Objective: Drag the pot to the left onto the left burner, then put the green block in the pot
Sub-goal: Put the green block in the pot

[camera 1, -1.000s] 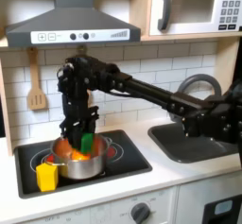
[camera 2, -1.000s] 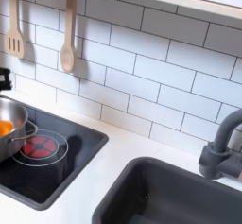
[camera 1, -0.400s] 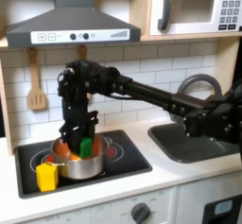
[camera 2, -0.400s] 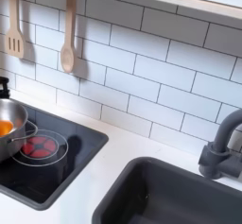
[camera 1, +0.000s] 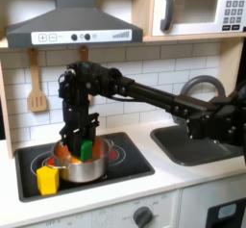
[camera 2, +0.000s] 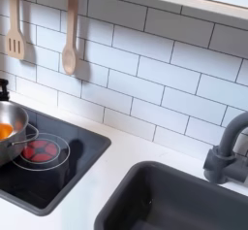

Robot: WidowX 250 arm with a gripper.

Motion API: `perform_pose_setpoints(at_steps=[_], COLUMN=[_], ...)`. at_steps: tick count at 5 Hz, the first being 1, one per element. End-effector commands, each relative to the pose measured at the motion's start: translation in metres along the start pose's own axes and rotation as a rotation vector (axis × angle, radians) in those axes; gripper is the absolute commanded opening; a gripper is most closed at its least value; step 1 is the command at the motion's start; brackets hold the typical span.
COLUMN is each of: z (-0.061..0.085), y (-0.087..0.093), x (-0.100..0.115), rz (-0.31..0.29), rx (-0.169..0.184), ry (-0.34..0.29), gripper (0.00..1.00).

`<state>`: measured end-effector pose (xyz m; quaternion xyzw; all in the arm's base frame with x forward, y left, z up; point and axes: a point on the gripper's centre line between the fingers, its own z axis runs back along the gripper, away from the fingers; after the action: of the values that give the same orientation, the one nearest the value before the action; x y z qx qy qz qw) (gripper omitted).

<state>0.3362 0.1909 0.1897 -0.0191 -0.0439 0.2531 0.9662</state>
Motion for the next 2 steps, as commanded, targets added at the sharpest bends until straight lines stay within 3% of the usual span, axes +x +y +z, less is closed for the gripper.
perform_pose_setpoints(at_steps=[1, 2], z=[-0.0001, -0.0011], y=[0.0029, 0.0006], x=[0.0058, 0.0067], rz=[0.009, -0.004], rx=[0.008, 0.010], ry=[0.001, 0.003], gripper=[0.00, 0.00])
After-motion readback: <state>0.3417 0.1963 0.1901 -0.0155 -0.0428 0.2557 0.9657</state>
